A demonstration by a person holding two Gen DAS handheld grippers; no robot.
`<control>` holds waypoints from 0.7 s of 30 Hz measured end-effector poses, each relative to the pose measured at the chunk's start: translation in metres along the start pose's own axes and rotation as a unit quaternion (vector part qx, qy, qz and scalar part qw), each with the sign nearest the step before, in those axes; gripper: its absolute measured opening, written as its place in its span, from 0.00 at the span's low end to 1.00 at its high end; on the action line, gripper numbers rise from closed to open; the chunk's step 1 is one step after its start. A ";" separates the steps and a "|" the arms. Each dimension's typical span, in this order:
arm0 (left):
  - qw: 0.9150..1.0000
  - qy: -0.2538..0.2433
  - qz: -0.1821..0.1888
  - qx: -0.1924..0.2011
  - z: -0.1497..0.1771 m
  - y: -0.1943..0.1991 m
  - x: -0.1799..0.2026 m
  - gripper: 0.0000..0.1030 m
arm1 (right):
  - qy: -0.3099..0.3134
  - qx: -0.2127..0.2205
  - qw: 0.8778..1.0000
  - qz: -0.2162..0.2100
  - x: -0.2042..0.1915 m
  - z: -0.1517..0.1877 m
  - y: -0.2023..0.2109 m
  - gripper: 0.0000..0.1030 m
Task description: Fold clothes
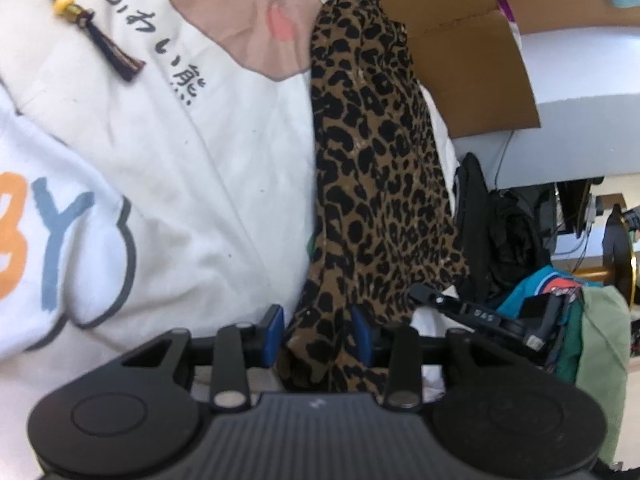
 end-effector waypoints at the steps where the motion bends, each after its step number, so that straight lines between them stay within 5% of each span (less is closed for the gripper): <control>1: 1.000 -0.004 -0.001 -0.004 0.000 -0.004 -0.001 0.38 | 0.000 0.000 1.000 0.000 0.000 0.000 0.000 0.04; 21: 0.991 0.096 0.068 -0.064 0.036 -0.020 -0.012 0.37 | 0.000 -0.002 1.000 -0.005 0.002 -0.001 0.000 0.04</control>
Point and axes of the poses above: each gripper's, at about its wrist camera, not at the fingertips, and y roughly against the way its jaws point, x to its right, z to its underside, the point moved 1 cm from there along -y, roughly the way its jaws point, and after that the axes turned 6 degrees about x, right-handed, at the moved point
